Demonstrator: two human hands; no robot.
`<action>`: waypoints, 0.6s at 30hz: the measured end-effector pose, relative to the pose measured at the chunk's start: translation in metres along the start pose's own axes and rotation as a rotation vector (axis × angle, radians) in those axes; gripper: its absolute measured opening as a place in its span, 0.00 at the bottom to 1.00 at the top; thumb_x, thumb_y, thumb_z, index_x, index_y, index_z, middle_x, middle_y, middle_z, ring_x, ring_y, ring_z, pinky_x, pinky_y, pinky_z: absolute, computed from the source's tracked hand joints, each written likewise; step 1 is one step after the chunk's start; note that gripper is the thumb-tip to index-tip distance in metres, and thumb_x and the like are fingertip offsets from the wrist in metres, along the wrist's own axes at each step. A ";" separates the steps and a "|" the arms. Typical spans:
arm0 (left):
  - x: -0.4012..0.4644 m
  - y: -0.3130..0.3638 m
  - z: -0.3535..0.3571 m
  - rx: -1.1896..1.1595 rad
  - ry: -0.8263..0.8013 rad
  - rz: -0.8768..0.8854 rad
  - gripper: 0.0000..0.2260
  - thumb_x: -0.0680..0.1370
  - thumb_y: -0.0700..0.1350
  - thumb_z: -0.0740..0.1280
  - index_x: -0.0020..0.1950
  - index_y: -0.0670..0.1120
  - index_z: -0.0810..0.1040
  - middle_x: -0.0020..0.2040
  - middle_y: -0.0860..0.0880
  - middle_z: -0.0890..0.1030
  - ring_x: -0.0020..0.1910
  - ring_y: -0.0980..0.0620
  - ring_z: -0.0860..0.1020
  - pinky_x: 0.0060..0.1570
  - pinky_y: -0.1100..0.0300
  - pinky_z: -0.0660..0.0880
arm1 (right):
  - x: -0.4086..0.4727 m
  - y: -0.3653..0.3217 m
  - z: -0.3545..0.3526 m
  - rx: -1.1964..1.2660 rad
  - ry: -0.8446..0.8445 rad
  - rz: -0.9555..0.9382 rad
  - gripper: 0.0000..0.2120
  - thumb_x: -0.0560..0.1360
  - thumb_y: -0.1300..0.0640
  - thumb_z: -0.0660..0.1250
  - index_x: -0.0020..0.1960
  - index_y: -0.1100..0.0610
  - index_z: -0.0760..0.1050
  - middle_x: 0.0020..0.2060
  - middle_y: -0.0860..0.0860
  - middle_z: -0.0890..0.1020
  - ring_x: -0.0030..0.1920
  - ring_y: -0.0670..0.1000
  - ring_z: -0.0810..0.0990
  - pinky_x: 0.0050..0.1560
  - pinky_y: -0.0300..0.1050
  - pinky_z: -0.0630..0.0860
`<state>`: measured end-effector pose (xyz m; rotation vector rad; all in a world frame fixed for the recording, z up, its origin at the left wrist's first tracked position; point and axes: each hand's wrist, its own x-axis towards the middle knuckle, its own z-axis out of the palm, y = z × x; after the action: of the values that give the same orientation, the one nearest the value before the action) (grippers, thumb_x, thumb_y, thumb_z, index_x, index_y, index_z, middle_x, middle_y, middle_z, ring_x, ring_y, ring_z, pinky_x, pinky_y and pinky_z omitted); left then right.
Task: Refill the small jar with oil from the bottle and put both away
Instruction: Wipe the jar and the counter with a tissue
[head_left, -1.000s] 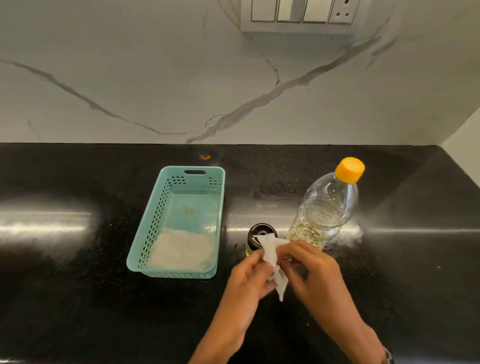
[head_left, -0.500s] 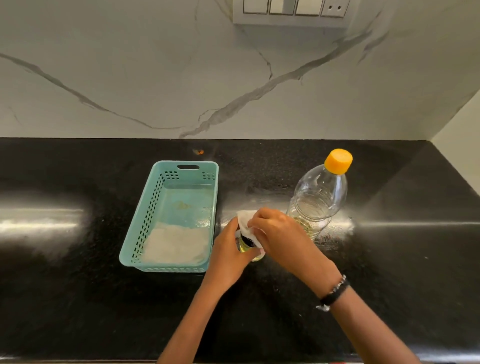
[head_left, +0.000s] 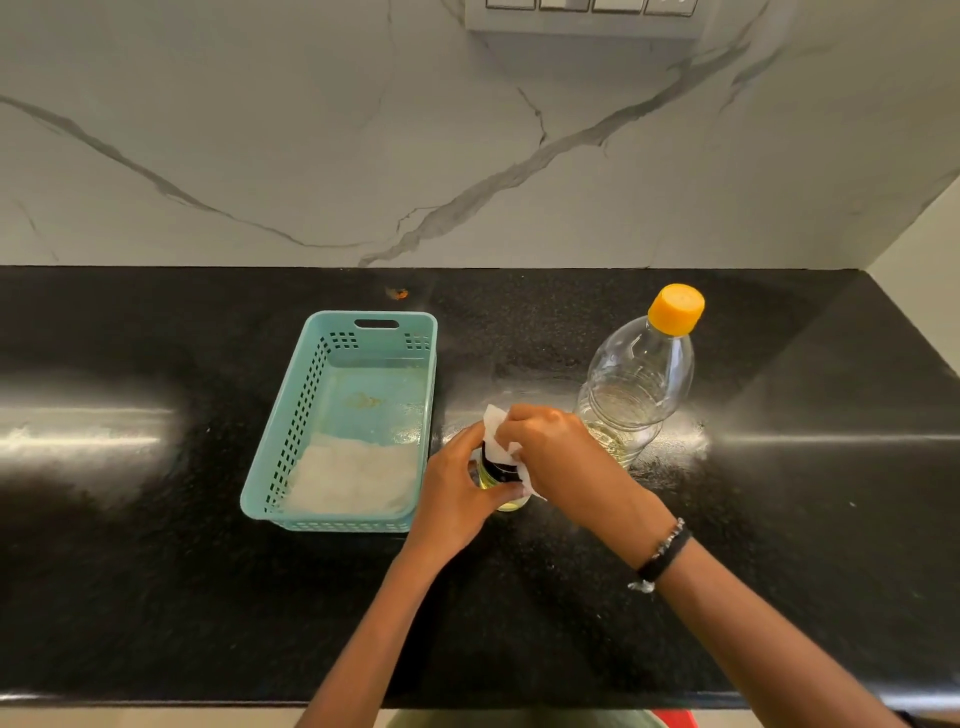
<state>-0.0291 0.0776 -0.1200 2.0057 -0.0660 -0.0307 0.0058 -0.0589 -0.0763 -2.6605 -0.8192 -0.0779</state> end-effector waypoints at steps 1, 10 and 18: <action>0.000 0.000 0.000 0.003 0.003 0.001 0.26 0.66 0.44 0.79 0.58 0.59 0.72 0.53 0.58 0.79 0.54 0.56 0.78 0.54 0.61 0.77 | 0.000 0.000 -0.001 -0.008 -0.036 0.008 0.14 0.53 0.73 0.76 0.32 0.59 0.76 0.30 0.53 0.76 0.25 0.52 0.72 0.25 0.38 0.62; 0.002 -0.004 0.002 0.032 0.009 0.016 0.26 0.66 0.45 0.79 0.62 0.50 0.76 0.55 0.54 0.80 0.54 0.55 0.78 0.54 0.61 0.76 | 0.001 -0.006 -0.004 -0.069 -0.016 -0.022 0.09 0.60 0.72 0.73 0.34 0.62 0.77 0.32 0.55 0.78 0.29 0.56 0.77 0.28 0.40 0.63; -0.002 -0.002 0.001 0.035 0.002 0.015 0.21 0.67 0.44 0.78 0.56 0.50 0.77 0.47 0.59 0.79 0.49 0.57 0.78 0.44 0.71 0.72 | -0.007 -0.010 -0.003 -0.111 0.032 0.141 0.08 0.77 0.58 0.64 0.53 0.57 0.80 0.47 0.54 0.80 0.48 0.54 0.79 0.44 0.43 0.67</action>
<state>-0.0308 0.0776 -0.1221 2.0400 -0.0802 -0.0178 -0.0050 -0.0564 -0.0713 -2.8046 -0.6325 -0.1340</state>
